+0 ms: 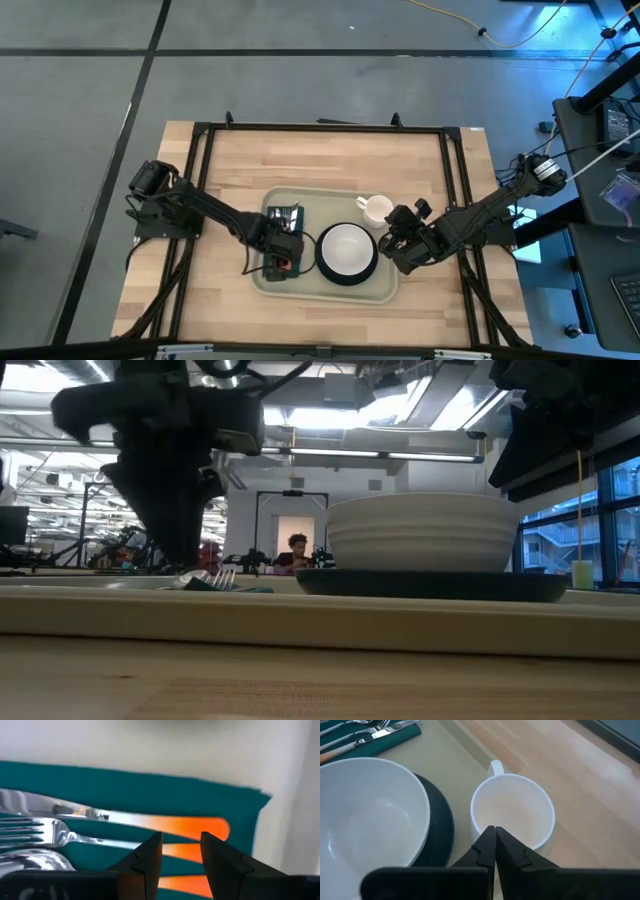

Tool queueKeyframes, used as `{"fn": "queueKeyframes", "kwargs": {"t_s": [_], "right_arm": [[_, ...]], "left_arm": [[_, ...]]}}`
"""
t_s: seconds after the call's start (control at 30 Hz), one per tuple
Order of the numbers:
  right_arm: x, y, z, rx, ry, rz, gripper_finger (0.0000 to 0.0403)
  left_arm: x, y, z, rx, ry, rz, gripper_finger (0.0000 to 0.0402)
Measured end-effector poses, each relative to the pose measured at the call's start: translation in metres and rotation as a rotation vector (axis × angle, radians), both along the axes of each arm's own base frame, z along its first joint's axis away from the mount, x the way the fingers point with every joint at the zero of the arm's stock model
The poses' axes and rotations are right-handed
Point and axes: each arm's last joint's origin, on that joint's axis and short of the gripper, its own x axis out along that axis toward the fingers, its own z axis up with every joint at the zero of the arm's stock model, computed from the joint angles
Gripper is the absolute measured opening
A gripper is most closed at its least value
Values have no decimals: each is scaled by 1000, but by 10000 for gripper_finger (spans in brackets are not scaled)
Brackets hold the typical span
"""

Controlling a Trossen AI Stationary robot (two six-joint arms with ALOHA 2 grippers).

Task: Set up tray
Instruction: Put the orange knife on the green napkin

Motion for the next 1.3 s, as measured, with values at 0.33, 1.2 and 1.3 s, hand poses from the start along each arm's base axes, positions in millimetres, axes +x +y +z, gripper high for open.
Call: {"fn": "queueKeyframes", "kwargs": {"t_s": [0.33, 1.2, 1.3], "right_arm": [[0, 0, 0, 2, -5, 0, 11], [4, 2, 1, 28, -49, -1, 11], [4, 2, 1, 28, -49, -1, 11]], "left_arm": [[-8, -16, -12, 91, 7, -297, 127], [6, -11, -26, 103, -30, -506, 127], [8, -11, -25, 110, -47, -504, 127]]}}
